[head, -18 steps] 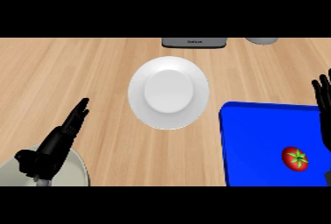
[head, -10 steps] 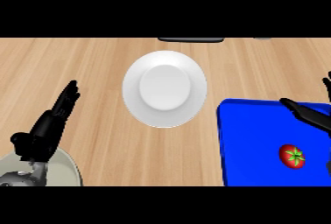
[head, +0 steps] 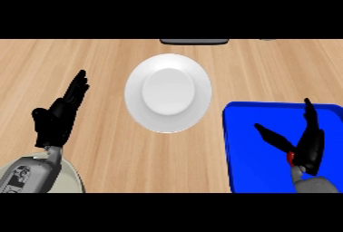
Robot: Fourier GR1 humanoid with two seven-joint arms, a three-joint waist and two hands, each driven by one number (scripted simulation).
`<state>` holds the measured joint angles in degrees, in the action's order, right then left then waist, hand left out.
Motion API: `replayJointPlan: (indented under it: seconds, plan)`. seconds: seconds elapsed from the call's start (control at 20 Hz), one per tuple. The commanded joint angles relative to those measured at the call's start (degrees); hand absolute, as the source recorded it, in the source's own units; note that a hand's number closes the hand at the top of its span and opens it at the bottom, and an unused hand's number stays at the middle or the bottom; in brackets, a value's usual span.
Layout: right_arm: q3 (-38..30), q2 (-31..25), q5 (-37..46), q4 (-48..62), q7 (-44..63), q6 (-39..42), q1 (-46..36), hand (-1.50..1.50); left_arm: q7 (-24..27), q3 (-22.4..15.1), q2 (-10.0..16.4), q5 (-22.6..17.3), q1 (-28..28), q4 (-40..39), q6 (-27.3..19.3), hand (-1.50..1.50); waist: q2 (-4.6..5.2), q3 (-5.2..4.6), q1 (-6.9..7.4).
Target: Pick the tomato from the tray and place it in the plate
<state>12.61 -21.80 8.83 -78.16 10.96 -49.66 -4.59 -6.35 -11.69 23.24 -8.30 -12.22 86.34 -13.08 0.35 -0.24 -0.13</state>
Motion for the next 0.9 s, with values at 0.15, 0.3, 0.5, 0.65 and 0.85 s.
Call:
replayJointPlan:
  seconds: [0.15,0.3,0.5,0.65,0.85]
  plan:
    - [5.3,-5.3,22.5,-5.7,19.2,-6.5,2.4,-1.50,2.6,1.5,-1.3,0.2,-1.3,-6.0,1.4,0.00,-0.46,-0.07,-0.86]
    - [2.2,-11.4,27.4,-15.6,29.4,1.6,4.2,-1.50,2.6,2.3,-0.8,0.5,-1.2,-6.1,1.1,0.00,-0.76,-0.20,-1.99]
    - [3.6,-14.8,26.9,-20.7,42.4,17.4,5.5,-1.50,2.2,3.1,0.1,0.1,-0.8,-4.9,1.5,0.00,-0.84,-0.34,-1.65]
    - [3.0,-18.3,23.2,-25.8,50.5,26.8,6.6,-1.50,1.3,0.8,-2.5,1.7,-1.1,-4.7,-0.2,0.00,-0.77,-0.17,-1.88]
    - [2.4,-20.3,21.2,-36.6,62.9,36.0,5.2,-1.50,1.8,2.9,-1.1,0.6,-2.6,-6.3,2.1,0.00,-0.60,-0.05,-1.43]
